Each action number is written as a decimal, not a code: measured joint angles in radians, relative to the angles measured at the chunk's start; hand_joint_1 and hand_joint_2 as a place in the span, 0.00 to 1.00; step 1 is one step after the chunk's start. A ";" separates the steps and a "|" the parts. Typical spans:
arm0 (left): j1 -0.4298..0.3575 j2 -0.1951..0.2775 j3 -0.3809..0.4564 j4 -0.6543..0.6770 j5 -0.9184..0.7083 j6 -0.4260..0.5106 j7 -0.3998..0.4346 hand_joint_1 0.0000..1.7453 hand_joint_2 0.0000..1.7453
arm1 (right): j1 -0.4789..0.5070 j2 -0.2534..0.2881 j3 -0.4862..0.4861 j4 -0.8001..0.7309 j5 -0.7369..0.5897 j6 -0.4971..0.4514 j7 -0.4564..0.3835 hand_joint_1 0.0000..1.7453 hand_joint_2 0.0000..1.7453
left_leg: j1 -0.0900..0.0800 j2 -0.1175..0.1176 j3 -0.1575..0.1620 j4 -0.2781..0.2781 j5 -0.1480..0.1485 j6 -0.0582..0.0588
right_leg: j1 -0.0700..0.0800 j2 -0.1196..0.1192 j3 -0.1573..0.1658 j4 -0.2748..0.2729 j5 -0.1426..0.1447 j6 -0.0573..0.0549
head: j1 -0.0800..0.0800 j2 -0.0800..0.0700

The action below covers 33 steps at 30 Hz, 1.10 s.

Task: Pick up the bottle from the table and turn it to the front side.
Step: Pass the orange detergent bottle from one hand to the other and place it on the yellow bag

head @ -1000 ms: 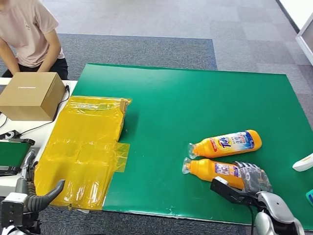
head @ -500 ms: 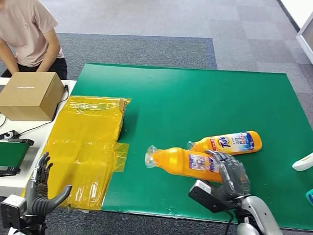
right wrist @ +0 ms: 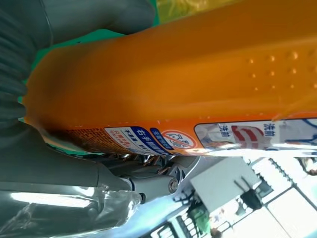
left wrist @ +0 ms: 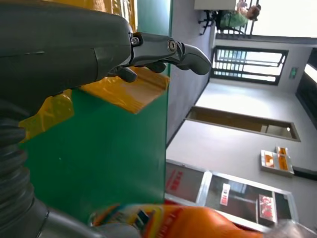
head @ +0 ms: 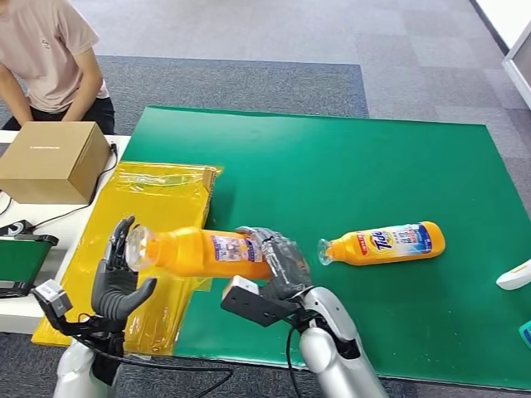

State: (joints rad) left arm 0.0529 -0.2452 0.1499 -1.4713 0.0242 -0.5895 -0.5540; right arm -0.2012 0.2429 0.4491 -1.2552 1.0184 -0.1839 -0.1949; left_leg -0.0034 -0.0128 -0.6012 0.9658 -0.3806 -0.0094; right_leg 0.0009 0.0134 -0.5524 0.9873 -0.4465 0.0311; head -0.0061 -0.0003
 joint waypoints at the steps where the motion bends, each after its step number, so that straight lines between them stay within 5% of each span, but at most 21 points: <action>1: -0.008 0.003 -0.018 0.005 0.010 0.000 0.004 0.00 1.00 | -0.011 0.003 0.015 0.034 -0.003 -0.008 -0.003 1.00 1.00 | 0.000 0.000 0.000 0.000 0.000 0.000 | 0.000 0.000 0.000 0.000 0.000 0.000 | 0.000 0.000; 12: -0.065 0.036 -0.158 0.073 0.087 -0.034 0.023 0.00 1.00 | -0.106 0.028 0.124 0.260 -0.034 -0.050 -0.017 1.00 1.00 | 0.000 0.000 -0.002 0.000 0.000 0.000 | 0.000 0.000 -0.003 0.000 0.000 0.000 | 0.000 0.000; 32: -0.072 0.173 -0.331 0.149 0.024 -0.097 -0.037 0.00 1.00 | -0.171 0.049 0.208 0.349 -0.082 -0.049 -0.019 1.00 1.00 | 0.000 0.000 -0.004 0.000 0.000 0.000 | 0.000 0.000 -0.003 0.000 0.000 0.000 | 0.000 0.000; 33: -0.072 0.177 -0.335 0.149 0.019 -0.090 -0.038 0.06 1.00 | -0.173 0.049 0.214 0.351 -0.081 -0.046 -0.018 1.00 1.00 | 0.000 0.000 -0.004 0.000 0.000 0.000 | 0.000 0.000 -0.004 0.000 0.000 0.000 | 0.000 0.000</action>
State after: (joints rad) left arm -0.0193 -0.0682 -0.1856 -1.3218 0.0437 -0.6798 -0.5923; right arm -0.3737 0.2920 0.6627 -0.9044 0.9376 -0.2299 -0.2132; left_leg -0.0033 -0.0129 -0.6048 0.9658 -0.3807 -0.0095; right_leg 0.0011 0.0136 -0.5559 0.9875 -0.4466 0.0310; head -0.0061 -0.0004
